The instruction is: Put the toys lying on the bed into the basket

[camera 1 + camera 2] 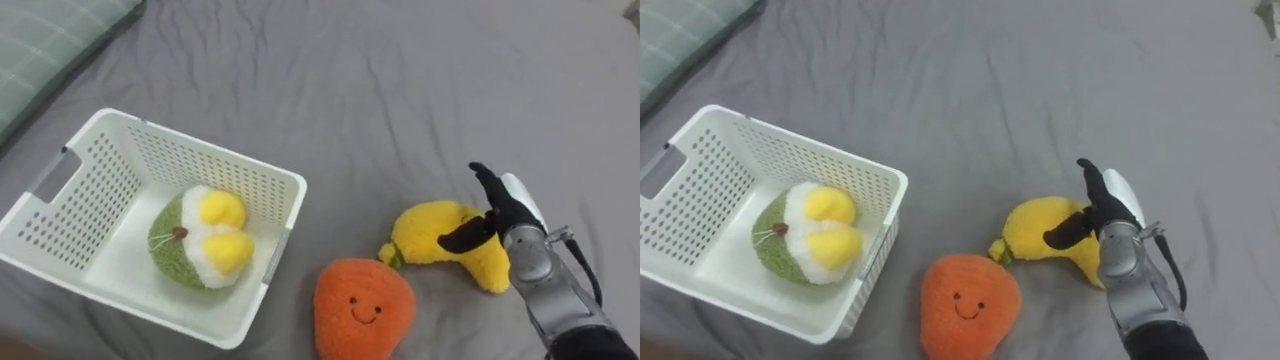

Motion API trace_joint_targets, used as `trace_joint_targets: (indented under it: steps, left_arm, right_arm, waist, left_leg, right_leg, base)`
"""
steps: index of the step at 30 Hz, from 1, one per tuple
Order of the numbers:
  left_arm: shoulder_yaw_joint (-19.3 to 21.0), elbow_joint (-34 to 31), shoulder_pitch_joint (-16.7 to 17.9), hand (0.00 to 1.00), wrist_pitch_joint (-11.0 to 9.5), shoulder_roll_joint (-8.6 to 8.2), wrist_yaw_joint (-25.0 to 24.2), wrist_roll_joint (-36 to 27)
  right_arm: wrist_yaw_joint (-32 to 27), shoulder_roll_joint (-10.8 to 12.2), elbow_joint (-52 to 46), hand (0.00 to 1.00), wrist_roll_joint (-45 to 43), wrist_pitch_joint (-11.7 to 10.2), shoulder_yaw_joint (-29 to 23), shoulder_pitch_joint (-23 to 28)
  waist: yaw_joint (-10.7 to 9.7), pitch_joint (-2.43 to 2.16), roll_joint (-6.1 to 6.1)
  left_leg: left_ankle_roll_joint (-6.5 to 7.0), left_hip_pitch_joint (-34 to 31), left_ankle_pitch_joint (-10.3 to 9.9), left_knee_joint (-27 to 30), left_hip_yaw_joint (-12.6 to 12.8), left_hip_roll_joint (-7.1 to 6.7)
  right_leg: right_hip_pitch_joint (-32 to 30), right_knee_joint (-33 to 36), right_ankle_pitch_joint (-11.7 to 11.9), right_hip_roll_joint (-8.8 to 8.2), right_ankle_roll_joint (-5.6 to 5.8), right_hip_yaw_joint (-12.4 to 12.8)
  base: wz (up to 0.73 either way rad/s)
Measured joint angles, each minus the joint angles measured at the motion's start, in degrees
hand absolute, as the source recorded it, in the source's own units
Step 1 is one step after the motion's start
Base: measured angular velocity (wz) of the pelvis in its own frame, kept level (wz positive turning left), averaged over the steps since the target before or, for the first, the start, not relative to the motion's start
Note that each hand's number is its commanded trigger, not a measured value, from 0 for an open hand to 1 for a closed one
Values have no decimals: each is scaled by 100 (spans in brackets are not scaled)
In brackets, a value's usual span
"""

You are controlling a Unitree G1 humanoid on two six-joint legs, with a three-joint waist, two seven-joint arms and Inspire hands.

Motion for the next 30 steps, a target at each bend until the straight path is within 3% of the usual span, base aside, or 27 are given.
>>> trace_joint_targets:
  steps: [4, 11, 14, 15, 17, 30]
  left_arm:
    - [2, 182, -157, 0, -20, 4, -56, -7]
    - [-2, 226, -346, 0, -232, 5, -162, -60]
    - [-24, 223, -362, 0, -256, 6, -163, -52]
    - [-26, 227, -361, 0, -258, 6, -164, -48]
    - [-25, 265, -360, 0, -258, 14, -164, -39]
    - [-111, 260, -359, 0, -336, 55, -207, -46]
  right_arm:
    - [-45, -3, 411, 0, 107, -207, 140, -160]
    - [-230, -24, 1083, 0, 148, -379, 165, -434]
    - [-309, -40, 1301, 0, 133, -423, 166, -507]
    - [-325, -44, 1344, 52, 133, -447, 168, -508]
    - [-387, -59, 1503, 100, 71, -503, 219, -518]
    - [-621, -195, 1925, 100, -215, -498, 245, -614]
  waist:
    - [70, 30, -4]
    - [116, 83, -19]
    - [142, 83, -20]
    - [159, 83, -20]
    - [177, 84, -21]
    - [311, 101, 2]
  left_leg:
    - [-5, -169, 9, 1, -30, 2]
    - [-6, -292, 9, 4, -79, -4]
    - [-6, -352, 9, 24, -132, -12]
    - [-6, -351, 9, 24, -134, -13]
    - [-6, -353, 10, 27, -171, -22]
    - [24, -386, 29, 84, -288, -84]
  right_leg:
    - [-157, -4, -1, 2, -1, -25]
    - [-240, -6, -1, -9, -1, -183]
    - [-274, -6, -1, -15, -1, -254]
    - [-273, -6, -1, -15, -1, -260]
    - [-261, -5, -1, -25, 0, -307]
    - [-235, 6, -6, -83, 6, -418]
  base:
    - [0]
    - [5]
    - [10]
    - [7]
    - [6]
    - [3]
